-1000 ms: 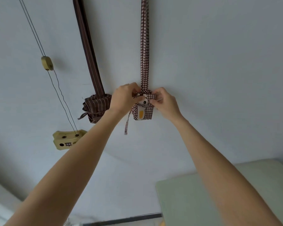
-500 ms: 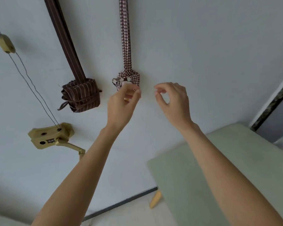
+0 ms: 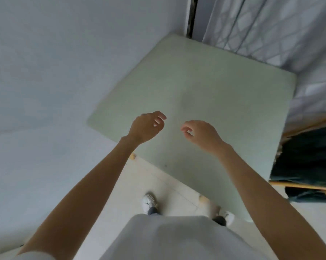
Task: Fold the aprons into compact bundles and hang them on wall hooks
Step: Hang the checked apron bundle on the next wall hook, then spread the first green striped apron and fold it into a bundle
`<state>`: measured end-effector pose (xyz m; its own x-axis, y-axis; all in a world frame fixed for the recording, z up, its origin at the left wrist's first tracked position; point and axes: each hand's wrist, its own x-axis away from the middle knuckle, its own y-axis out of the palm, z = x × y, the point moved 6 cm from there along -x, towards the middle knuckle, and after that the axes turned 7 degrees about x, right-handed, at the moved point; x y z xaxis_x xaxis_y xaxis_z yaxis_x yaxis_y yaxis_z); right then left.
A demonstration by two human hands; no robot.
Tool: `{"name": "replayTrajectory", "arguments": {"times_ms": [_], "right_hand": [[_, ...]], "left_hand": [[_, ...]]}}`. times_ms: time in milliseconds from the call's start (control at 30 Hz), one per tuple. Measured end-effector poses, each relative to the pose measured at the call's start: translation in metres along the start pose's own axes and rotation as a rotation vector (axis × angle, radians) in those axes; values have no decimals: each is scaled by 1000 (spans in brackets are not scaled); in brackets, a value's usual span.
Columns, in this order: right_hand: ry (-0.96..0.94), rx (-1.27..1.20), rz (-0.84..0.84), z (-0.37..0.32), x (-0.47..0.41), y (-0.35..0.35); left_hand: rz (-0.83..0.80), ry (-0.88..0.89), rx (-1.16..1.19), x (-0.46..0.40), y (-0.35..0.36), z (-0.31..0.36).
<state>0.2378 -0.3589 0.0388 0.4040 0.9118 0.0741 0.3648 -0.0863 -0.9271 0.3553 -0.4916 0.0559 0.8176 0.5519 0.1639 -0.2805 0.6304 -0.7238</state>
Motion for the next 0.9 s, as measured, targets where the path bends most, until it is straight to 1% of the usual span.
{"name": "replayTrajectory", "arguments": {"times_ms": [67, 133, 267, 367, 400, 433, 467, 533, 567, 600, 633, 667, 700, 733, 800, 867, 900], "right_hand": [[91, 24, -71, 61, 40, 7], [150, 32, -95, 108, 74, 5], [183, 43, -59, 218, 143, -29], [209, 70, 58, 298, 193, -66], [261, 102, 107, 329, 210, -78], [322, 136, 158, 346, 219, -84], [415, 171, 195, 381, 235, -95], [589, 214, 217, 428, 256, -107], [671, 156, 199, 452, 267, -111], [738, 24, 185, 470, 275, -111], [797, -171, 180, 491, 285, -111], [792, -357, 182, 496, 285, -106], [756, -474, 207, 502, 285, -106], [720, -505, 223, 505, 284, -106], [758, -445, 215, 518, 290, -108], [824, -289, 207, 525, 296, -116], [817, -192, 216, 526, 298, -121]], "left_hand": [[-84, 42, -9, -9, 58, 31], [-123, 77, 13, -18, 103, 58], [-217, 136, 97, -42, 207, 143], [-281, 146, 187, -57, 280, 210], [-307, 153, 207, -64, 304, 233], [-323, 160, 222, -64, 315, 245], [-350, 176, 244, -71, 340, 272], [-417, 182, 275, -77, 374, 309], [-465, 187, 270, -81, 398, 327], [-527, 191, 253, -82, 419, 343], [-598, 199, 255, -84, 445, 364], [-655, 212, 253, -83, 461, 373], [-692, 239, 251, -84, 479, 384], [-717, 253, 224, -84, 491, 392], [-670, 280, 138, -94, 506, 405], [-588, 308, 96, -105, 506, 412], [-572, 319, 96, -112, 510, 411]]}}
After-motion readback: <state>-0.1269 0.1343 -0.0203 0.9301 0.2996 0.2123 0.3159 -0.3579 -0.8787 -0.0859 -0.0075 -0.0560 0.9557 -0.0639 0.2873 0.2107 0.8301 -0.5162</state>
